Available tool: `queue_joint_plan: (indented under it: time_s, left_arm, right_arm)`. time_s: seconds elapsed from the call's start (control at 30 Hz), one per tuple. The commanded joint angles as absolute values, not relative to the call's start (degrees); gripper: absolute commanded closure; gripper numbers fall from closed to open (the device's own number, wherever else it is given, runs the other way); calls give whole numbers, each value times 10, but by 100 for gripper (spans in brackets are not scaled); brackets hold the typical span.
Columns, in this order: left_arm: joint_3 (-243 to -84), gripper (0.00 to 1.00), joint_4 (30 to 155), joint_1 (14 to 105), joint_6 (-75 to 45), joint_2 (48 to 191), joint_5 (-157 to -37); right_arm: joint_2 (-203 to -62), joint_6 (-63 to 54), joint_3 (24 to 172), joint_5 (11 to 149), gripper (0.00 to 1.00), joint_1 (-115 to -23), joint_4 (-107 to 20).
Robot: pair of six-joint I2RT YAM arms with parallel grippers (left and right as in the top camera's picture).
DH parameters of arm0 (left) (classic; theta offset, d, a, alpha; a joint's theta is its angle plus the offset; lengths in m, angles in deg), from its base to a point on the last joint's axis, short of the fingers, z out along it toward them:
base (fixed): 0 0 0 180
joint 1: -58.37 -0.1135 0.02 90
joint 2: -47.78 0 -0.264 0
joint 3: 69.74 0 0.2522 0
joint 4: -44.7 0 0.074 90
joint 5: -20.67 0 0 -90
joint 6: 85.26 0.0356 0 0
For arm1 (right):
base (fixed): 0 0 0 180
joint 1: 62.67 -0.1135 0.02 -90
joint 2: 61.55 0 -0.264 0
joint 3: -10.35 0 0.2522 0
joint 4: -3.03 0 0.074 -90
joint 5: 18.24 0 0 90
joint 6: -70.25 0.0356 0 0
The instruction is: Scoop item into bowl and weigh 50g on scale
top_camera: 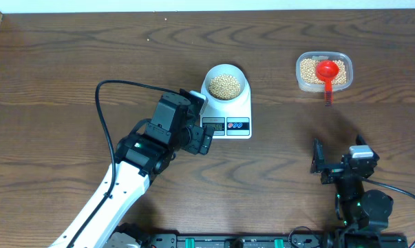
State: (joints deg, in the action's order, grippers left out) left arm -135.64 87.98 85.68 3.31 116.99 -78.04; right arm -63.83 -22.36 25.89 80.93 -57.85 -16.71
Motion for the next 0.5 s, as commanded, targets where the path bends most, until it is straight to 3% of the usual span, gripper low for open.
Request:
queue_joint_plan:
  time_s: [0.0,0.47]
  left_arm:
    - [-1357,12,879,854,39,1166,-783]
    - [-1357,12,879,854,39,1166,-783]
  right_arm:
    - [-629,-248,245,802,1,-583,-146]
    - [-626,-247,244,802,1,-583,-144]
